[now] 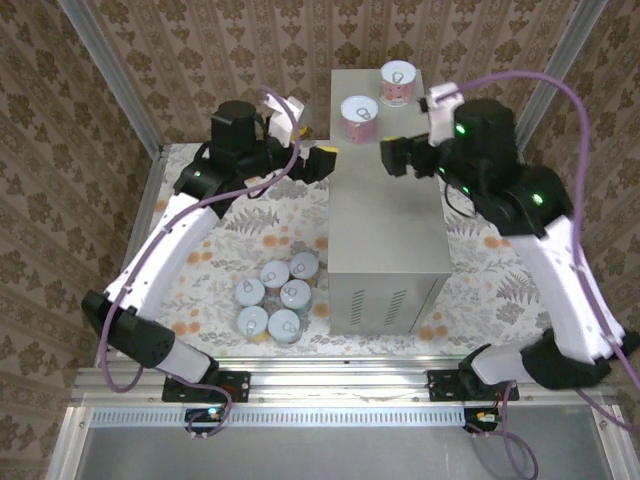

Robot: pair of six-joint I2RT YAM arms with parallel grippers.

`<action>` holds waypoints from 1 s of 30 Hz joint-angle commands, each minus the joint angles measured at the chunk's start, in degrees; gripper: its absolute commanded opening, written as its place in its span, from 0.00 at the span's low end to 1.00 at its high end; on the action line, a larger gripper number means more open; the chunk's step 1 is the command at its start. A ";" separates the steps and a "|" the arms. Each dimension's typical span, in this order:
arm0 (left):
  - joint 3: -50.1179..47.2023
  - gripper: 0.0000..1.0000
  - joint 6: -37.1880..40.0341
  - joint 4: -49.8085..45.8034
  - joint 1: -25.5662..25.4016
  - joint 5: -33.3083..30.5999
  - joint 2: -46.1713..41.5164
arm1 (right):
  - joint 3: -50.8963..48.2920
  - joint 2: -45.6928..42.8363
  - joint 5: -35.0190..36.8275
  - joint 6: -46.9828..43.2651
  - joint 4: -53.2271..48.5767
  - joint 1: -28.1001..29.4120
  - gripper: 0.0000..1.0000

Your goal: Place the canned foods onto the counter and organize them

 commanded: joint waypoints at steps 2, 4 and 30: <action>8.16 0.98 4.41 -3.79 -0.95 1.76 4.84 | -8.91 -10.16 1.71 -1.43 3.23 -0.20 1.00; 11.01 0.96 5.16 -4.76 -1.47 1.94 7.24 | -13.19 -14.76 1.18 -1.55 4.07 -0.20 1.00; 47.95 0.72 6.31 -16.83 -1.72 -3.01 35.50 | -29.93 -34.61 -0.04 2.74 1.58 -0.20 1.00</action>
